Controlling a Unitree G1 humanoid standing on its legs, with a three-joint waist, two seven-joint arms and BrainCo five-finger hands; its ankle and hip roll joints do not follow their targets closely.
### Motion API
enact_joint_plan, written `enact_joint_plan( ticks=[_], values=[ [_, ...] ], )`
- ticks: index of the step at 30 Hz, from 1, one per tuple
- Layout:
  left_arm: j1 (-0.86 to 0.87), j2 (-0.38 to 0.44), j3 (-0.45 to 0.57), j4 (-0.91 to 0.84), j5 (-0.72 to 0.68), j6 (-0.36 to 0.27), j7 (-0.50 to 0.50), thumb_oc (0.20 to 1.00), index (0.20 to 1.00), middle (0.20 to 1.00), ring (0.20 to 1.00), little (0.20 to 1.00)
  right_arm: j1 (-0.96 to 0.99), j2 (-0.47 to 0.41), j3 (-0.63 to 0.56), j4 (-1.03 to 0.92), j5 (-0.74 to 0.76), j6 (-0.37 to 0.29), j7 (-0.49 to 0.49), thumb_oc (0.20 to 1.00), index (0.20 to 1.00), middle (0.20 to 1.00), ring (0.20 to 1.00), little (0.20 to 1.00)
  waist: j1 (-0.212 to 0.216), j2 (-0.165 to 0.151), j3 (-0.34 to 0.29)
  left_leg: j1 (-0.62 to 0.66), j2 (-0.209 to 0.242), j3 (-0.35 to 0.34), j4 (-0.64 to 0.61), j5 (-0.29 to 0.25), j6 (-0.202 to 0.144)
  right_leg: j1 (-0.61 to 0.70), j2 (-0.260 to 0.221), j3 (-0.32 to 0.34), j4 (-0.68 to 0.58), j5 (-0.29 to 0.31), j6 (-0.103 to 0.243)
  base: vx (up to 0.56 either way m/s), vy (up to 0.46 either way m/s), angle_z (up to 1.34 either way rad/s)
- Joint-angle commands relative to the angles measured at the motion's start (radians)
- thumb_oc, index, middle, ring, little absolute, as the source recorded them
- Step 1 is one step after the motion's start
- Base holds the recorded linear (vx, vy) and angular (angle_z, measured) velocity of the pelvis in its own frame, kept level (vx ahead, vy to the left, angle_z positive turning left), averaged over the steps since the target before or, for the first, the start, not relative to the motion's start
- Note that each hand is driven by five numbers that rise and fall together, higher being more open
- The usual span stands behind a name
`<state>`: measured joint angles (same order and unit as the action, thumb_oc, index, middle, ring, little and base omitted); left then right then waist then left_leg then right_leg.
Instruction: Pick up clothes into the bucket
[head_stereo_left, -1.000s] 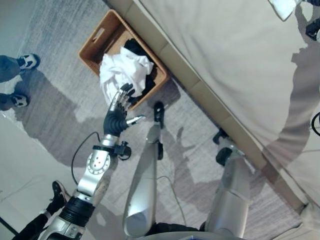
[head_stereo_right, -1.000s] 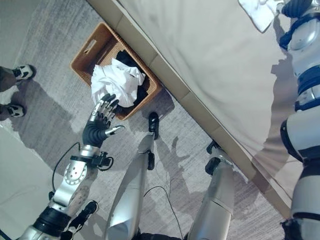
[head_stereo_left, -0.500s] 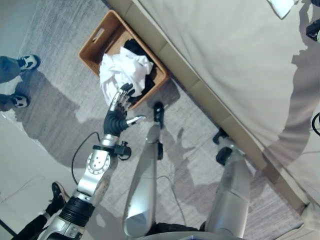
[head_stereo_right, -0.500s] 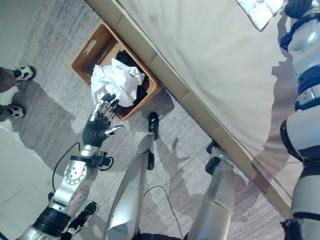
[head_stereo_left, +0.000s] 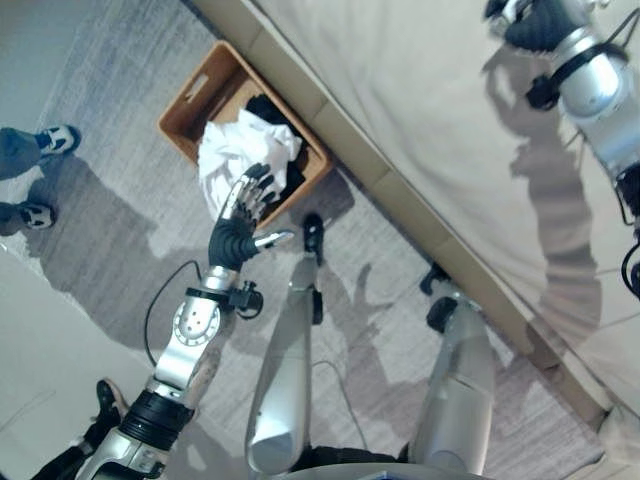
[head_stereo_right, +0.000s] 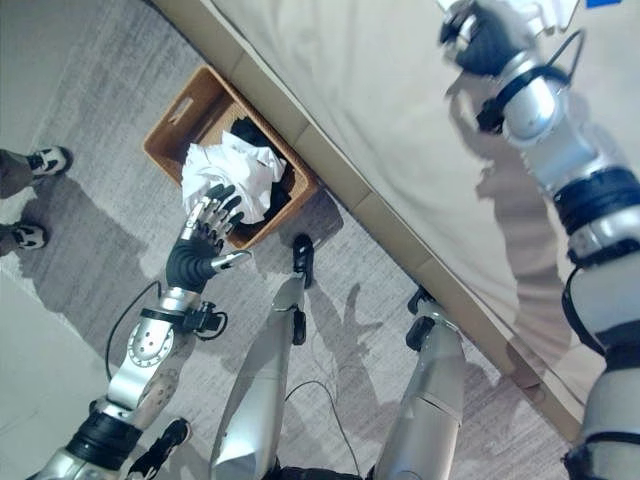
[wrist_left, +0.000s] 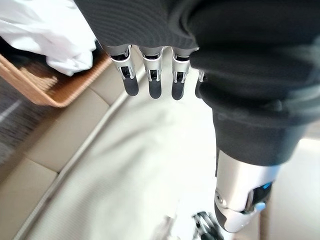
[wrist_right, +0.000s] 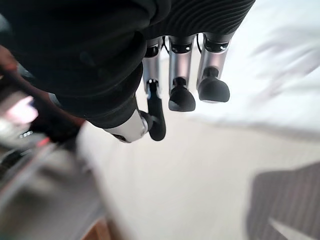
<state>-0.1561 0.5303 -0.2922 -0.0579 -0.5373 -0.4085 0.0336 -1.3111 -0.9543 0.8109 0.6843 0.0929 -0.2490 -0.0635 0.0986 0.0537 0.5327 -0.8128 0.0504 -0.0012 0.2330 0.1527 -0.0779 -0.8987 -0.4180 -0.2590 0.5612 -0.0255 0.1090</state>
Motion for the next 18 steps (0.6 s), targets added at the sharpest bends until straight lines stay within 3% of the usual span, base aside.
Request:
enact_joint_plan(
  ticks=[1, 9, 12, 18],
  values=[
    [0.062, 0.011, 0.018, -0.05, -0.029, -0.066, -0.035, 1.0, 1.0, 1.0, 1.0, 1.0, 0.048, -0.06, 0.035, -0.074, 0.086, -0.066, 0.082, 0.2, 0.2, 0.2, 0.2, 0.2, 0.003, -0.004, -0.05, -0.016, 0.04, -0.006, 0.034, -0.06, -0.056, -0.017, 0.025, 0.045, -0.073, 0.078, 0.082, 0.0, 0.0, 0.0],
    [0.066, 0.027, 0.023, -0.036, -0.023, -0.081, -0.066, 1.0, 1.0, 1.0, 1.0, 1.0, 0.229, -0.062, 0.098, -0.244, 0.127, -0.06, 0.273, 0.2, 0.2, 0.2, 0.2, 0.2, 0.008, -0.008, -0.051, 0.02, 0.035, -0.005, 0.03, -0.065, -0.054, 0.033, 0.013, 0.029, -0.093, 0.083, 0.089, 0.0, 0.0, 0.0],
    [0.067, 0.026, 0.025, -0.033, -0.025, -0.083, -0.07, 1.0, 1.0, 1.0, 1.0, 1.0, 0.244, -0.066, 0.108, -0.261, 0.118, -0.059, 0.285, 0.2, 0.2, 0.2, 0.2, 0.2, 0.006, -0.006, -0.05, 0.024, 0.034, -0.005, 0.03, -0.066, -0.053, 0.037, 0.01, 0.029, -0.092, 0.082, 0.091, 0.0, 0.0, 0.0],
    [0.069, 0.02, 0.033, -0.035, -0.031, -0.091, -0.06, 1.0, 1.0, 1.0, 1.0, 1.0, 0.276, -0.054, 0.014, -0.185, 0.113, -0.07, 0.209, 0.2, 0.2, 0.2, 0.2, 0.2, 0.003, -0.002, -0.051, 0.033, 0.034, 0.001, 0.026, -0.065, -0.053, 0.044, 0.009, 0.036, -0.105, 0.086, 0.091, 0.0, 0.0, 0.0]
  ],
)
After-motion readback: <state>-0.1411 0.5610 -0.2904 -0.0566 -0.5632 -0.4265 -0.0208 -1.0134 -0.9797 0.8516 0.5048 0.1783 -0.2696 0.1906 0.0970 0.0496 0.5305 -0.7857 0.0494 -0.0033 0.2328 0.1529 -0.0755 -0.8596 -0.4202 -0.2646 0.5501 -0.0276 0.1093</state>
